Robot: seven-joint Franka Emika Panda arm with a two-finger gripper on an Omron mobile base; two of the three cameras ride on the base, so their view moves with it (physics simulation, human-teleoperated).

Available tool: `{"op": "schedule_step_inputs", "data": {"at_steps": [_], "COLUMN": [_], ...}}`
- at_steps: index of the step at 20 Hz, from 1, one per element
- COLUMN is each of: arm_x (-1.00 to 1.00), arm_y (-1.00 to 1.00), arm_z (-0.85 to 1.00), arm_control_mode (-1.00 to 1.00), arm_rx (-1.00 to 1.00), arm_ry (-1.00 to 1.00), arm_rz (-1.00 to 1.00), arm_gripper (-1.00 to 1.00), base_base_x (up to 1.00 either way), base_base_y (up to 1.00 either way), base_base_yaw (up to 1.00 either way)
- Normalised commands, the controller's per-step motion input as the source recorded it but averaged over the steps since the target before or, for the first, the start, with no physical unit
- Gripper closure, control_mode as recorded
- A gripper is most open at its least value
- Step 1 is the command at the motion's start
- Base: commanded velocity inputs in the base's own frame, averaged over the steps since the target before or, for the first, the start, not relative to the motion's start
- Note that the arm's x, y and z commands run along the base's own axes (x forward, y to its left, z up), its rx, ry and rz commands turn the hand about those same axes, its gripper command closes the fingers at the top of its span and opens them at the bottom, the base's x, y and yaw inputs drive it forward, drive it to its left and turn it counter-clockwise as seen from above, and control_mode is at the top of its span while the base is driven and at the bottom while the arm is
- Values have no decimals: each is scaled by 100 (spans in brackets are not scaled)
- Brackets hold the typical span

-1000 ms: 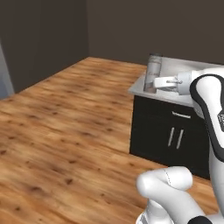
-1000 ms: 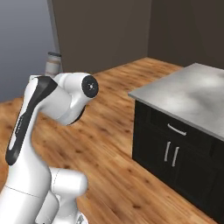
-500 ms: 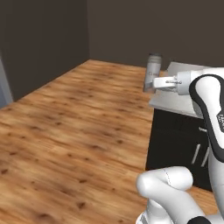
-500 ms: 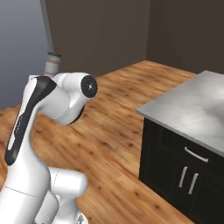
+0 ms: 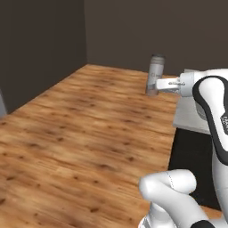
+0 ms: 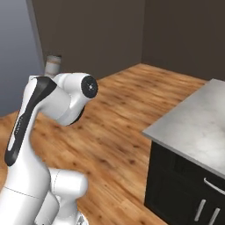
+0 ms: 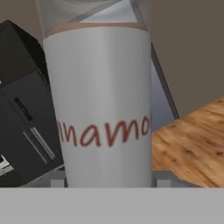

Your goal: Take the cinnamon bottle from the cabinet and place it on the dining table, next to the plate with the cupcake. Then take the chocolate from the dining counter and place it on the cupcake plate.

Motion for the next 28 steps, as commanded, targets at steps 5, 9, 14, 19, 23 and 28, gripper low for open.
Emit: {"op": "schedule_step_inputs", "data": {"at_steps": [5, 9, 14, 19, 23, 28], "arm_x": [0, 0, 0, 0, 0, 0], "arm_y": [0, 0, 0, 0, 0, 0], "arm_z": [0, 0, 0, 0, 0, 0], "arm_control_mode": [100, 100, 100, 100, 100, 100], "arm_rx": [0, 0, 0, 0, 0, 0], "arm_ry": [0, 0, 0, 0, 0, 0], "arm_rz": [0, 0, 0, 0, 0, 0], "arm_gripper": [100, 100, 100, 100, 100, 100], "base_base_x": [88, 87, 83, 79, 78, 78], "base_base_y": [33, 34, 35, 37, 37, 37], "base_base_yaw": [-17, -20, -26, -31, -32, -32]}}
